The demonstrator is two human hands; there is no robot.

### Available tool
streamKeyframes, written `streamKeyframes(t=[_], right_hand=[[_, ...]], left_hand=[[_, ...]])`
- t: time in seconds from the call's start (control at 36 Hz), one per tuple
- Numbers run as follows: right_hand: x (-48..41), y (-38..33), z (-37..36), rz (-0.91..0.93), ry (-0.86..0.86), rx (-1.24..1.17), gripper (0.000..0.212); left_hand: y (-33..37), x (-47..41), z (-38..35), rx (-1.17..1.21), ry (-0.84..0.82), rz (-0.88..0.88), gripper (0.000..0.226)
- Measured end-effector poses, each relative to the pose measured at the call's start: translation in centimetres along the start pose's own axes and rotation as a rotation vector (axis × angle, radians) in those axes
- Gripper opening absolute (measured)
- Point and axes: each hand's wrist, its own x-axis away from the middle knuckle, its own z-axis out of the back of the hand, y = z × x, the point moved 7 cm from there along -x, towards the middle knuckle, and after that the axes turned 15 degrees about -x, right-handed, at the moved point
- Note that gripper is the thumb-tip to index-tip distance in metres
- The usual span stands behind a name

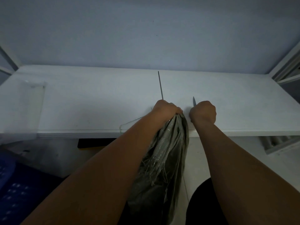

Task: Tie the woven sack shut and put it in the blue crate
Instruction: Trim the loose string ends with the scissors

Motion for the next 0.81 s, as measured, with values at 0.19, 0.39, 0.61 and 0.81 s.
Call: streamKeyframes(t=[0.19, 0.39, 0.61, 0.81], right_hand=[[1.6, -5.2, 0.1, 0.100, -0.223, -0.312, 0.020], [7.3, -9.0, -0.4, 0.174, -0.620, -0.362, 0.037], [12.4, -9.2, -0.8, 0.089, -0.957, -0.335, 0.044], [18.5, -8.3, -1.1, 0.017, -1.175, -0.148, 0.043]], left_hand=[[1.9, 2.5, 1.8, -0.252, -0.015, -0.111, 0.045], [2.9, 7.2, 3.5, -0.684, -0.135, -0.184, 0.099], [2.0, 11.5, 6.0, -1.101, -0.100, -0.218, 0.118], [1.5, 14.1, 6.3, -1.340, -0.213, -0.150, 0.066]])
